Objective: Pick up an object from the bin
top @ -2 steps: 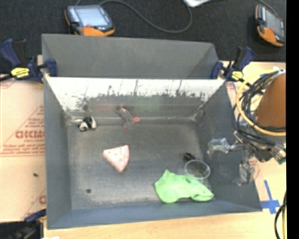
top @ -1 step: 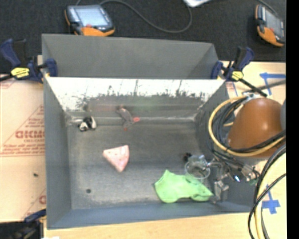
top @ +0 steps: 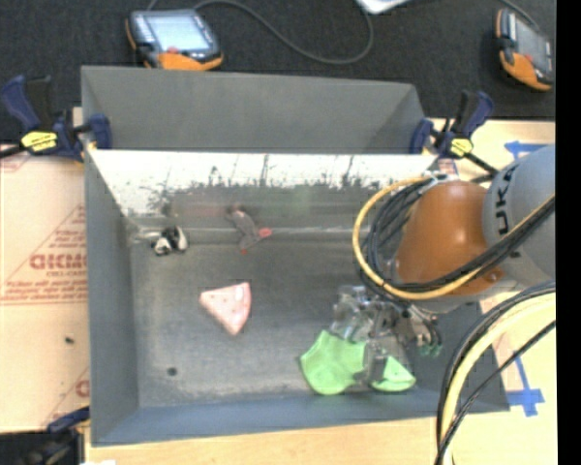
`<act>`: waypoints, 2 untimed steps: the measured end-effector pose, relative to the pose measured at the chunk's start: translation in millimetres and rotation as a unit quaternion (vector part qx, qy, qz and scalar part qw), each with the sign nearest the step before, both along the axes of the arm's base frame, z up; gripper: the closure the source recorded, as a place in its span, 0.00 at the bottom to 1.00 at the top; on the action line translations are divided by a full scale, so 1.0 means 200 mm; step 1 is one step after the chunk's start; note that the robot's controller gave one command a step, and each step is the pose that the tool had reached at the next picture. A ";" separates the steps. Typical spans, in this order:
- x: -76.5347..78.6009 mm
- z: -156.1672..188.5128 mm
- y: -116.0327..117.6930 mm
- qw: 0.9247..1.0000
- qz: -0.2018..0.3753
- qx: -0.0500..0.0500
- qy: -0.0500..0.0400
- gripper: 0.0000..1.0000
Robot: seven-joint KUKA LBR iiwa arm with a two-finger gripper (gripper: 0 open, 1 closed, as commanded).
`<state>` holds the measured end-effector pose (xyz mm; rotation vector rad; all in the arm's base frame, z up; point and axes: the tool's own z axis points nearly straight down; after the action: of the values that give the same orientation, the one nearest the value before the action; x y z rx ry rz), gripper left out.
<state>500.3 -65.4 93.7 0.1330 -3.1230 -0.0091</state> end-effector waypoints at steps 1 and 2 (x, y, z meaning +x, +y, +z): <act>0.00 0.00 -0.01 1.000 0.002 -0.001 0.000 1.00; -0.05 -0.12 0.11 0.994 0.109 0.000 -0.003 1.00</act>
Offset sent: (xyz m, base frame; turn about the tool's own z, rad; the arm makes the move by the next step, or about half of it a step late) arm 0.0000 0.0000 0.0000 0.0000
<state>490.1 -43.8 70.2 0.4720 -3.0960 -0.0061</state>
